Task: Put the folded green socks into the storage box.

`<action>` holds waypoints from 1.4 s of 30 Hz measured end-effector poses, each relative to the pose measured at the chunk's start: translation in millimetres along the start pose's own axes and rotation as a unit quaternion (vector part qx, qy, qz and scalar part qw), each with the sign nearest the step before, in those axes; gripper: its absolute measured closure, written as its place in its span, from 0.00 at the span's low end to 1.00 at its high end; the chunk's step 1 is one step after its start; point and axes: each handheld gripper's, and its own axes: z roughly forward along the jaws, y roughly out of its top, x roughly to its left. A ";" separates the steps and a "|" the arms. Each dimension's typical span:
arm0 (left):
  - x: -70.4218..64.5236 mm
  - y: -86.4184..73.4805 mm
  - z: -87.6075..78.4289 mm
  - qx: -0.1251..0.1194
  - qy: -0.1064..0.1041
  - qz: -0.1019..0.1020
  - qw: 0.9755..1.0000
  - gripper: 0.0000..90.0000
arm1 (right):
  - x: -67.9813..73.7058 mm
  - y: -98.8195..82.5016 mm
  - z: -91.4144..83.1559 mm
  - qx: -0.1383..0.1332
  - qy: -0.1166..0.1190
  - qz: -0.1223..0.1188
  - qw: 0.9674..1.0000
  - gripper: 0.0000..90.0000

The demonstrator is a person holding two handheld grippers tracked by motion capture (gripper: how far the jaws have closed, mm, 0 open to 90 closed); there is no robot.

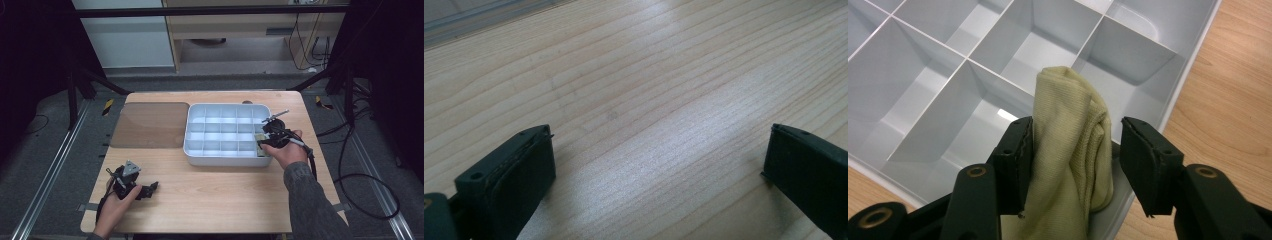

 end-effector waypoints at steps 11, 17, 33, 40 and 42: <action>-0.3 0.0 0.0 0.000 0.000 0.000 1.000 0.00 | 1.0 0.0 -1.9 0.000 0.009 -0.002 1.000 0.70; -0.6 0.0 0.2 -0.001 0.000 -0.002 1.000 0.00 | -1.2 -0.1 -5.0 -0.004 0.011 0.006 1.000 0.57; -1.0 0.0 0.2 -0.002 0.000 0.000 1.000 0.00 | -5.9 7.5 -56.2 -0.051 0.001 0.015 0.999 0.34; -1.2 0.0 0.1 -0.001 0.000 0.000 1.000 0.00 | -8.0 16.5 -85.8 -0.058 0.005 0.009 0.998 0.69; -1.6 -0.1 0.1 -0.001 -0.001 -0.002 1.000 0.00 | -5.5 19.4 -86.4 -0.050 0.003 0.000 0.999 0.80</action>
